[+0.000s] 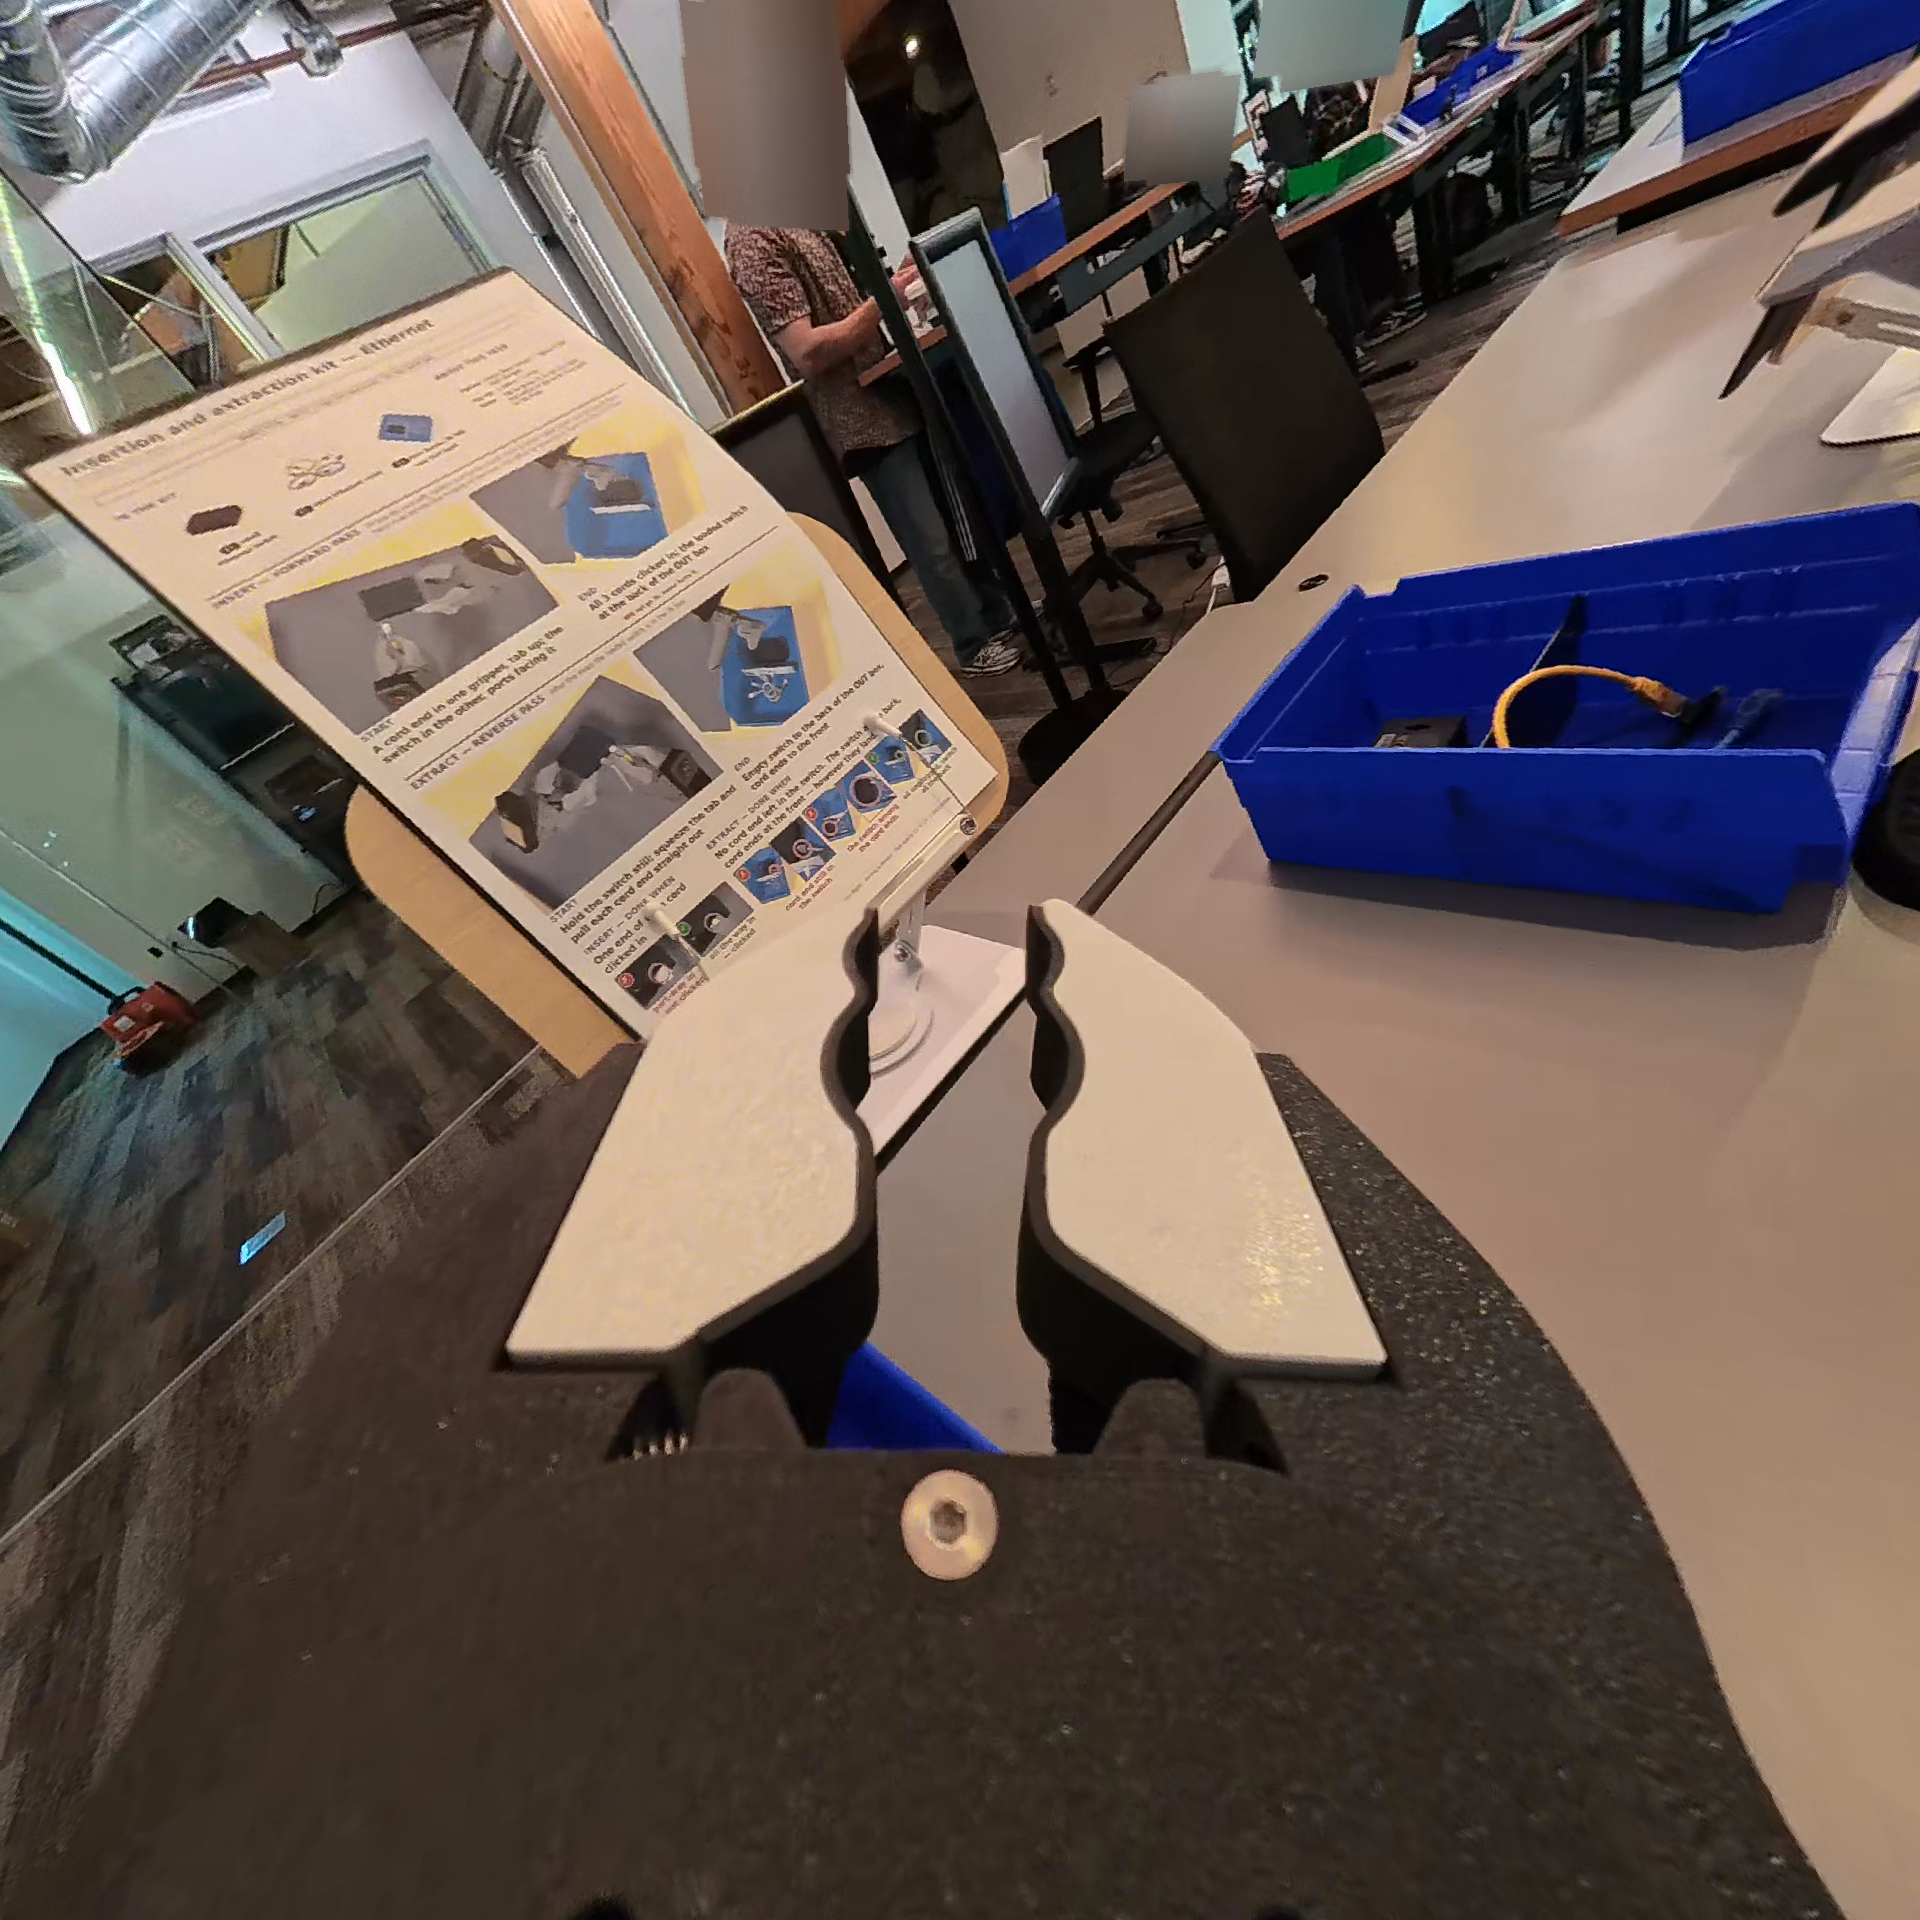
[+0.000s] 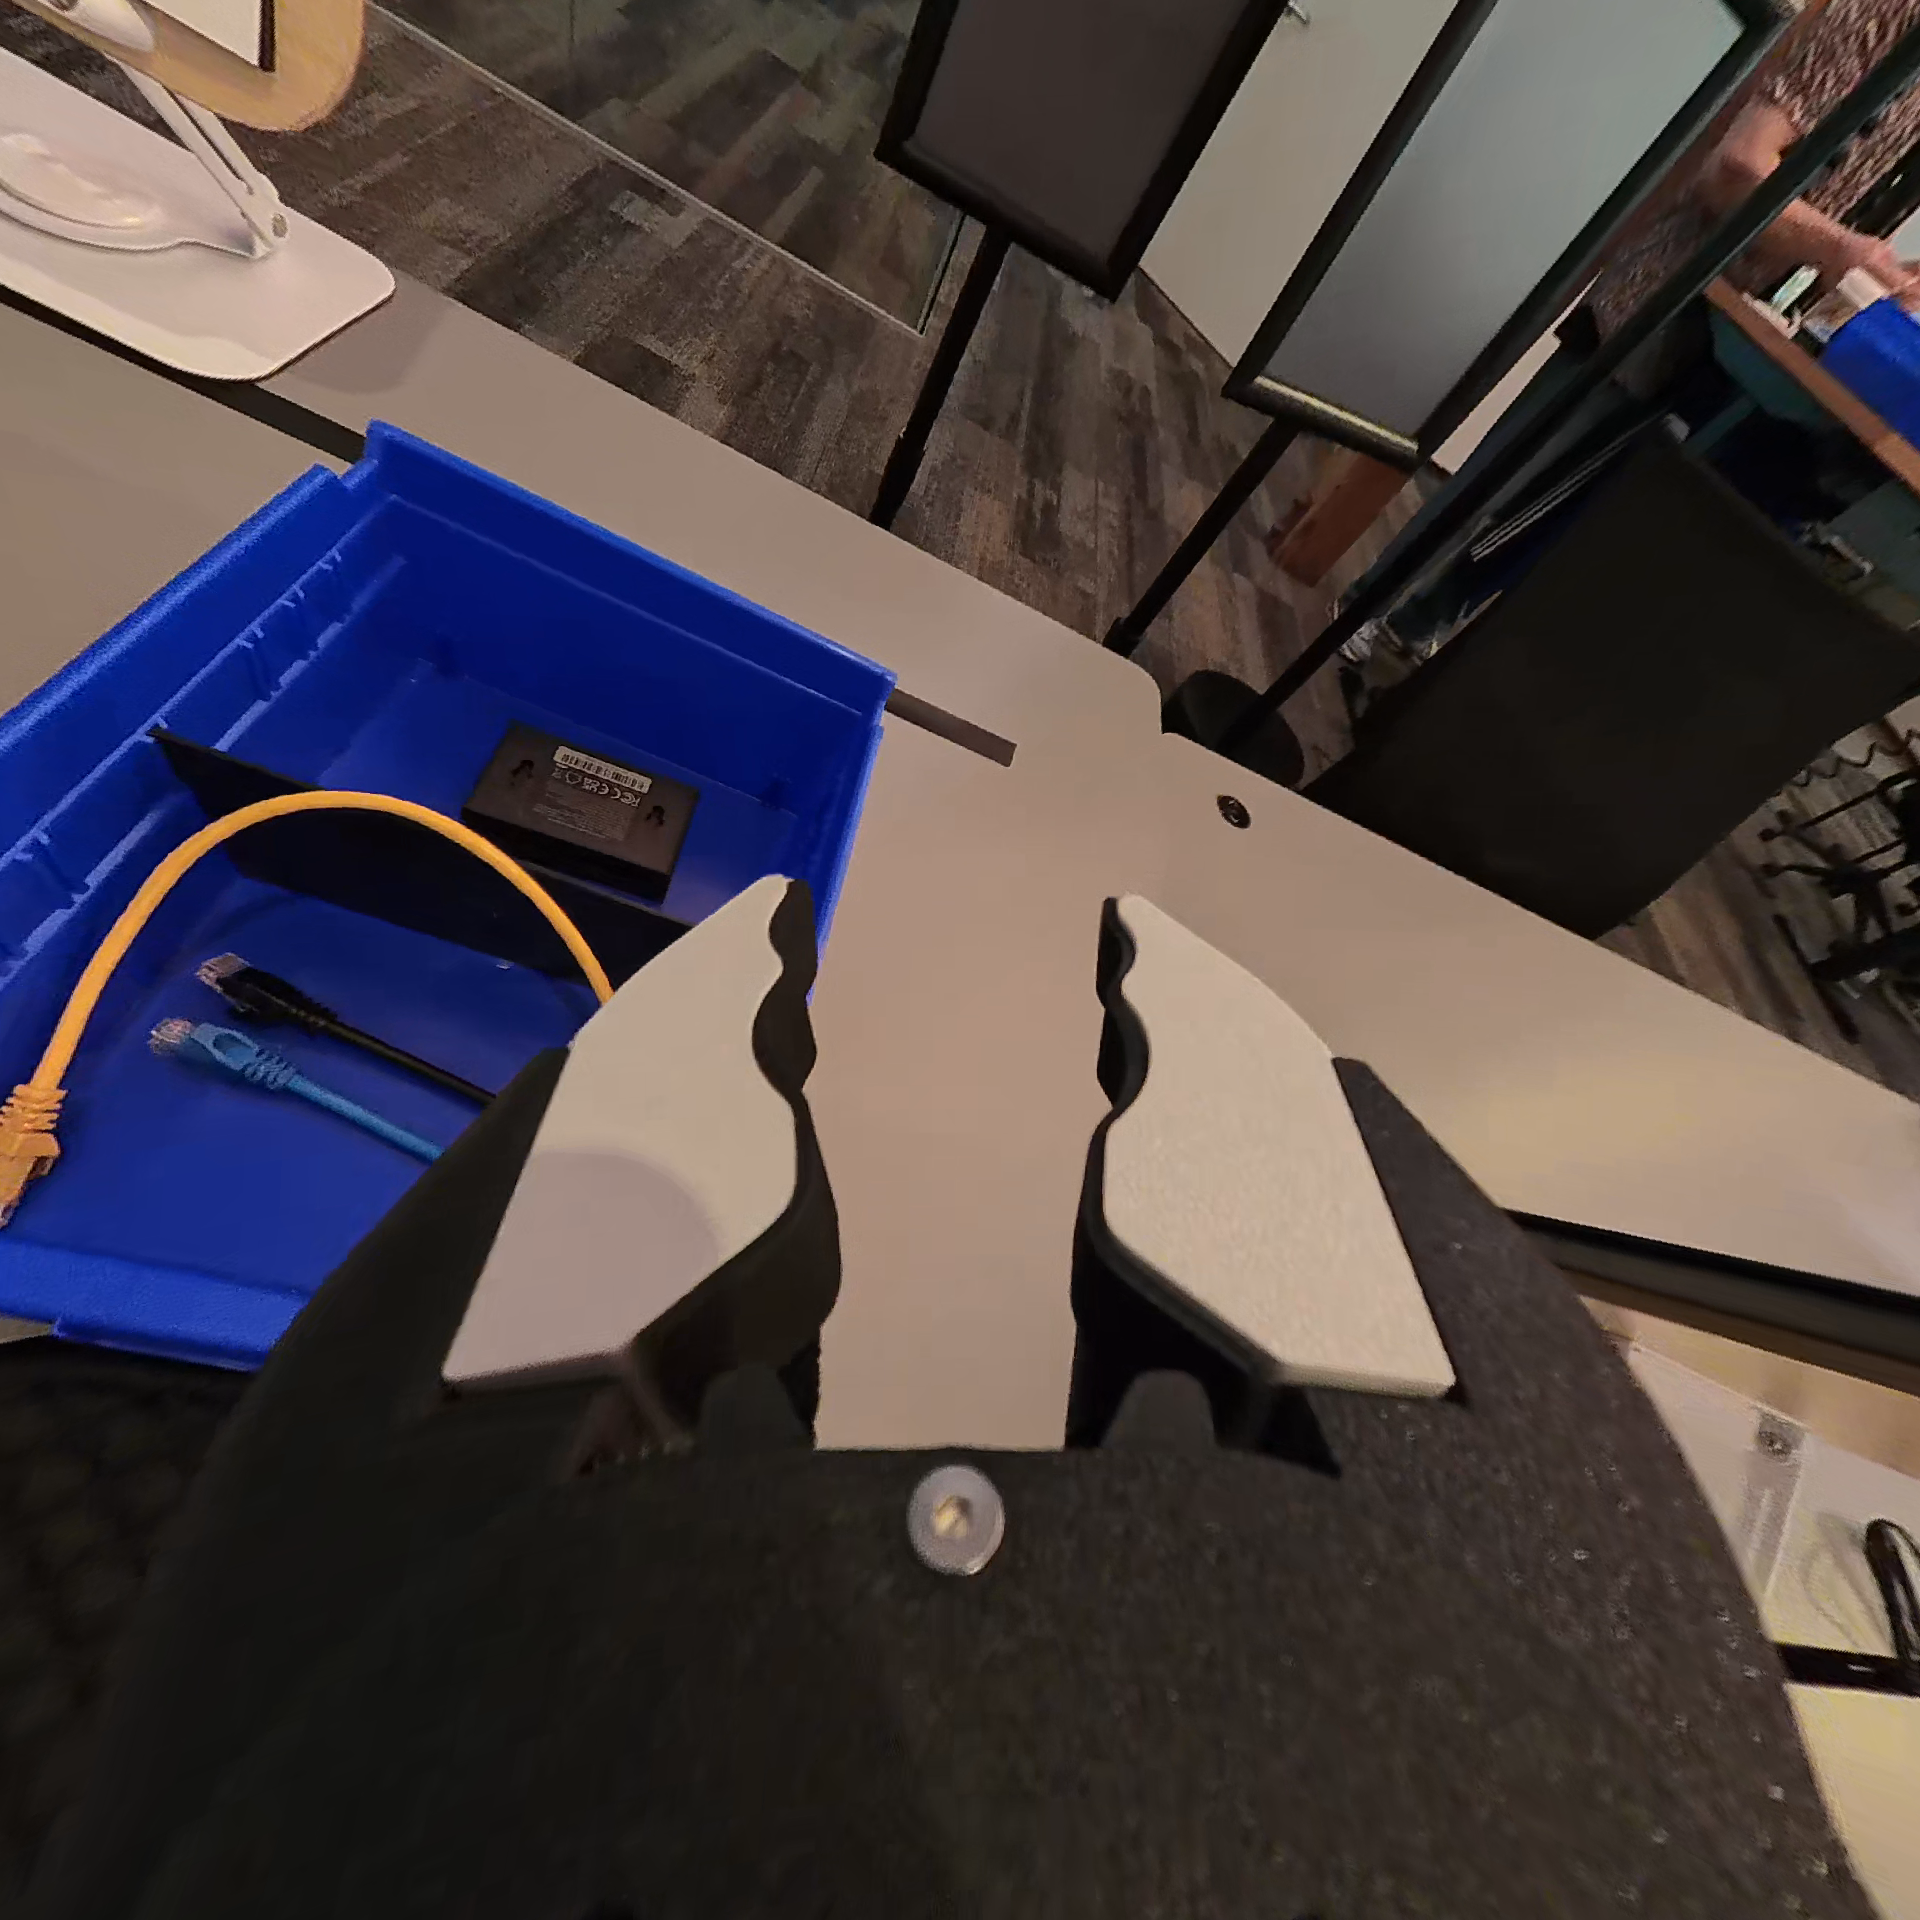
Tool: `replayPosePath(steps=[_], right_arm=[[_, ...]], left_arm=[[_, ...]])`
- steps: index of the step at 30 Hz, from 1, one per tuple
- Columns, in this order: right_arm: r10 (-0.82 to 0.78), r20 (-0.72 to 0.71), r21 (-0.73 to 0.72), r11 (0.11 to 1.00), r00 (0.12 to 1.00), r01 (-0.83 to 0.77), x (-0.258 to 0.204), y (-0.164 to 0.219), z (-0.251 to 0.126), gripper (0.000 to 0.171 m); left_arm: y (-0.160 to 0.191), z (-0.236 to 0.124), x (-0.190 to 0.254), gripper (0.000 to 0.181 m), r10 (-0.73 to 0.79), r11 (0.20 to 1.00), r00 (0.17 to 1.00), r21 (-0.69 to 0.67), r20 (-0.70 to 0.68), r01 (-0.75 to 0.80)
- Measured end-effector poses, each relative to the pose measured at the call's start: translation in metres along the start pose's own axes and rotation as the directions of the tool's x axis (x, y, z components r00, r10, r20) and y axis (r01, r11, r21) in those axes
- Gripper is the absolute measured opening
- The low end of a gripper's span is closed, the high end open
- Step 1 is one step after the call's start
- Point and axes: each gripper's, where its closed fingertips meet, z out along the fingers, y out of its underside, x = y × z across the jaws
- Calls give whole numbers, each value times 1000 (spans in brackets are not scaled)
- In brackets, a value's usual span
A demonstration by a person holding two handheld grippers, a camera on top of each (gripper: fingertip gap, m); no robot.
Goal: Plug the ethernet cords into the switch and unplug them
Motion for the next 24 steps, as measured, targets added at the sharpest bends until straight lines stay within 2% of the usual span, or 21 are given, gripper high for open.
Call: replayPosePath(steps=[5,12,18,24], right_arm=[[78,40,-10,997,996,-78,-8,4,19,50],[112,79,-82,991,991,-105,-16,5,43,49],[155,108,-35,988,982,-152,-18,-15,50,48],[161,128,-86,985,979,-151,-26,-10,60,47]], left_arm=[[-1,-4,-9,26,-6,1000,1000,-6,25,6],[4,-8,-15,26,-12,1000,999,-27,42,13],[3,-14,-23,26,-23,1000,997,-18,70,24],[6,-18,-28,26,-32,999,995,-29,90,34]])
